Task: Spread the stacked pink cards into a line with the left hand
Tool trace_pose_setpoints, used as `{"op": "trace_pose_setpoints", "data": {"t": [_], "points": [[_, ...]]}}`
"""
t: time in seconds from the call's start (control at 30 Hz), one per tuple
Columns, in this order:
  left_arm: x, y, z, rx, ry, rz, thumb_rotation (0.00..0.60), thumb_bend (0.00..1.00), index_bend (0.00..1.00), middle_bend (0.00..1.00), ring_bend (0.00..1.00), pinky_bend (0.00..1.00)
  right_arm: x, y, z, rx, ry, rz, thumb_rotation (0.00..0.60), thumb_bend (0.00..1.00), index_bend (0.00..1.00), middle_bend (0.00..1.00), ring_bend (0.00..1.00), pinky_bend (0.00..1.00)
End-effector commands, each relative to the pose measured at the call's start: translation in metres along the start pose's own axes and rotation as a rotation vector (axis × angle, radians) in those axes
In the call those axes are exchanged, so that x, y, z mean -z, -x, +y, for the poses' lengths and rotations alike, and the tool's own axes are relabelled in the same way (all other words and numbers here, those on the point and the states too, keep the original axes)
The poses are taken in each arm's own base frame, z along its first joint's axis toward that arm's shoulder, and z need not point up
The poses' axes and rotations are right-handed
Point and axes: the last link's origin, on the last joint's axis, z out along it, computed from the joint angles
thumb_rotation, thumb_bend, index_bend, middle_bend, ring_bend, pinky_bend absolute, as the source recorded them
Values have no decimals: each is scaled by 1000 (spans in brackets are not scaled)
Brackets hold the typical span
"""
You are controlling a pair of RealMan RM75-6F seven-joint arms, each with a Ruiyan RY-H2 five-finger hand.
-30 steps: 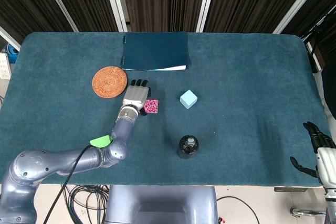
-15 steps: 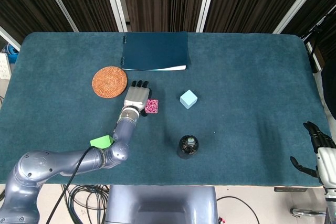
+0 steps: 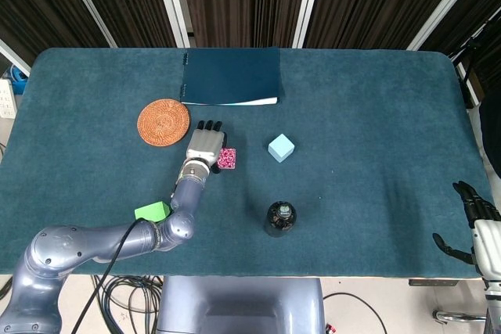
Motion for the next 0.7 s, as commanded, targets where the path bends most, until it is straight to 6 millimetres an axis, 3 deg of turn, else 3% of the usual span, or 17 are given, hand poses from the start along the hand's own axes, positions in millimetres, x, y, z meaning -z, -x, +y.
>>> {"op": "trace_pose_setpoints", "data": {"t": [0.03,0.7], "points": [[0,0,0,-1,-2,-1,600,172,444,140,41,0,0,0,0,-1,0,1,600,234,59,50,129,185],[-1,0,2,-8,-8,-2,600,214,465,142,41,0,0,0,0,-4,1,0,600,234,66,50,130,185]]}}
